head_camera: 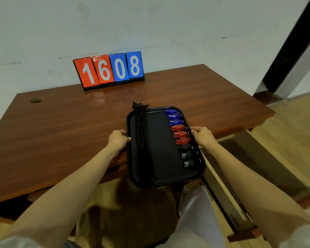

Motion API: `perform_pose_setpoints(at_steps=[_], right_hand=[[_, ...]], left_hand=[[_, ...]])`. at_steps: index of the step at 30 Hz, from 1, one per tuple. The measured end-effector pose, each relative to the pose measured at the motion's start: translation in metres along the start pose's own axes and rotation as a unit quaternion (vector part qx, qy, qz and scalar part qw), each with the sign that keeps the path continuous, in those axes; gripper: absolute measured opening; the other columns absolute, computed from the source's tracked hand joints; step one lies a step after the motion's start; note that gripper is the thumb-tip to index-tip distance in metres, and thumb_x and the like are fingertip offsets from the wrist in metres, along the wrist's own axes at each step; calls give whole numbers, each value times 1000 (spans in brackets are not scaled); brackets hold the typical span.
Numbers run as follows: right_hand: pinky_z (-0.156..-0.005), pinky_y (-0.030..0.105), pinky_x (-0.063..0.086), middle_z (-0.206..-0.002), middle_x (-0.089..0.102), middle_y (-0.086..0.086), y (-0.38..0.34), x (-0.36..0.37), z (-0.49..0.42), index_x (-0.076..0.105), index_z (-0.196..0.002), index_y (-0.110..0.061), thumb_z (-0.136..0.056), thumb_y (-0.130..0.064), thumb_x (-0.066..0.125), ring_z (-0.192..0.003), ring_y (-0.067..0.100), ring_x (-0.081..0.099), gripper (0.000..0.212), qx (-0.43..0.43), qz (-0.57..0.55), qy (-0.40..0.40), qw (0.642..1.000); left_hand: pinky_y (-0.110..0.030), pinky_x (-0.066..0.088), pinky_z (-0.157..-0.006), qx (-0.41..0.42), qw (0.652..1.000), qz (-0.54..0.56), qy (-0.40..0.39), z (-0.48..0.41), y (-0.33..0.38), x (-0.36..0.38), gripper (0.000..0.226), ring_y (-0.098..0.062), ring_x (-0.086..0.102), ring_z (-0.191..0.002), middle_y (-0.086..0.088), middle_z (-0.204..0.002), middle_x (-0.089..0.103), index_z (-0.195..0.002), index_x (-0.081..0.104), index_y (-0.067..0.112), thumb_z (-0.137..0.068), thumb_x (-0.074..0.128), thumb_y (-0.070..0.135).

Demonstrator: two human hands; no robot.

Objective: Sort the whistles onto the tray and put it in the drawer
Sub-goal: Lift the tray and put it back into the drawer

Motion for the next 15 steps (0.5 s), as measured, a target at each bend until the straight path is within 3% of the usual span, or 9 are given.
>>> perform_pose_setpoints(at_steps=[4, 9, 15], right_hand=[[-106, 37, 39, -139, 54, 9, 35, -25, 20, 53, -134, -12, -101, -23, 40, -130, 27, 47, 37, 18, -4, 27, 999], [-101, 35, 42, -135, 58, 7, 84, -67, 54, 57, -132, -17, -98, -23, 44, -125, 26, 52, 37, 49, -24, 68, 996], [-99, 34, 44, -130, 61, 3, 135, -116, 96, 62, -126, -20, -98, -19, 43, -121, 22, 55, 33, 86, -39, 131, 987]], left_hand=[[-39, 53, -90, 11, 999, 12, -30, 20, 12, 33, 40, -28, 62, -103, -13, -121, 62, -130, 52, 3, -90, 58, 1], [-38, 55, -86, 44, 995, 37, -77, 50, 30, 81, 31, -22, 64, -89, -4, -90, 67, -122, 55, 6, -91, 57, 3], [-31, 52, -80, 57, 978, 94, -175, 95, 50, 136, 40, -23, 62, -98, -12, -103, 65, -127, 48, 1, -89, 59, -2]])
Point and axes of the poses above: each hand's wrist, its own z-axis away from the middle knuckle, its own x-axis out of the palm, y = z × x, the point moved 1 cm from there along -z, towards the middle knuckle
